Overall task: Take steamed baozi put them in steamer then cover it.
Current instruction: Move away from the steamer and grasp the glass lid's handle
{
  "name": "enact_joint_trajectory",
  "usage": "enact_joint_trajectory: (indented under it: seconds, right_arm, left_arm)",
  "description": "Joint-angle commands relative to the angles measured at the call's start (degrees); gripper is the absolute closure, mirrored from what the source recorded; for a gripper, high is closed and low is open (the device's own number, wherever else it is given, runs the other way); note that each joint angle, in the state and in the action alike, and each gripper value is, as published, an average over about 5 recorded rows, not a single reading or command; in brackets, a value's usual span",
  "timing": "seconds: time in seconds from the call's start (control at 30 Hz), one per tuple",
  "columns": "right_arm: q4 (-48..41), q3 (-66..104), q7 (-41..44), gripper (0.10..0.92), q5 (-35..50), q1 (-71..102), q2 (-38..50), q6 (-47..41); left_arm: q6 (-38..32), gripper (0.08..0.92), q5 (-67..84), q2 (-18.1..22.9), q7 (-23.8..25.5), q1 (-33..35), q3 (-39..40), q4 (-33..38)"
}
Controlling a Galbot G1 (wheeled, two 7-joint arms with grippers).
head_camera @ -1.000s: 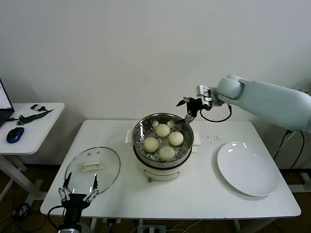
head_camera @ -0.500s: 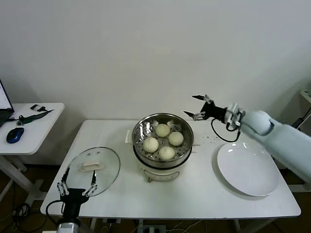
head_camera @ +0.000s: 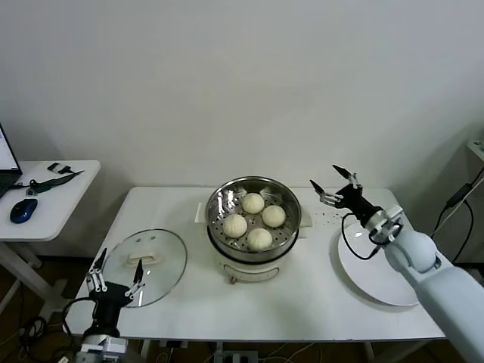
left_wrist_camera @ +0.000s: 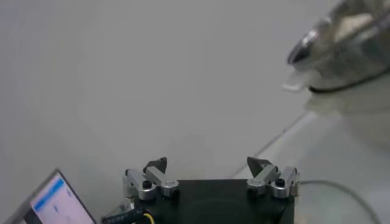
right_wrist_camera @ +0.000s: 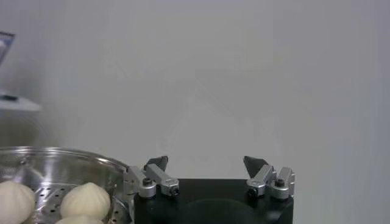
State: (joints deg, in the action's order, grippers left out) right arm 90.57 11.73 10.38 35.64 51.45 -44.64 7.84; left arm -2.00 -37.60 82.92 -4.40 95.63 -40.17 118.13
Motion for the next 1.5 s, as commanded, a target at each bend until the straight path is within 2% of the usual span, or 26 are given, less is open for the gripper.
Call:
enact_joint_trajectory:
  seconds: [0.03,0.2,0.4,0.57,0.9,1.1,1.5]
  right_arm:
    - [4.3,23.0,-1.2,0.203,-2.5,22.4,-9.1,-0.7]
    - [2.6,24.0,-0.3,0.203,-3.8,24.7,-10.4,0.2]
    - [1.2,24.1,0.0,0.203,-5.6,25.1,-11.8,0.2]
    - [-0.3,24.1,0.0,0.203,-7.3,24.3,-12.4,0.3]
    - [-1.4,24.0,0.2,0.203,-10.6,24.1,-12.4,0.7]
    - [-1.7,23.8,0.7,0.203,-12.0,24.4,-13.1,1.1]
    - [-2.7,23.8,1.4,0.203,-14.7,24.6,-14.0,2.0]
  left_arm:
    - [5.7,0.177,-40.6,-5.9,2.9,-2.7,0.2,-2.4]
    - [8.1,0.177,-48.6,-8.4,6.1,-5.6,2.0,-7.0]
    - [7.5,0.177,-49.2,-7.7,6.6,-10.6,4.0,-15.1]
    - [7.7,0.177,-46.1,-5.6,5.0,-16.2,5.2,-22.1]
    - [8.7,0.177,-43.7,-4.0,2.1,-23.1,6.8,-31.2]
    - [9.2,0.177,-43.2,-3.8,1.1,-26.3,6.8,-35.2]
    - [10.7,0.177,-40.9,-4.4,-1.5,-29.3,6.9,-37.5]
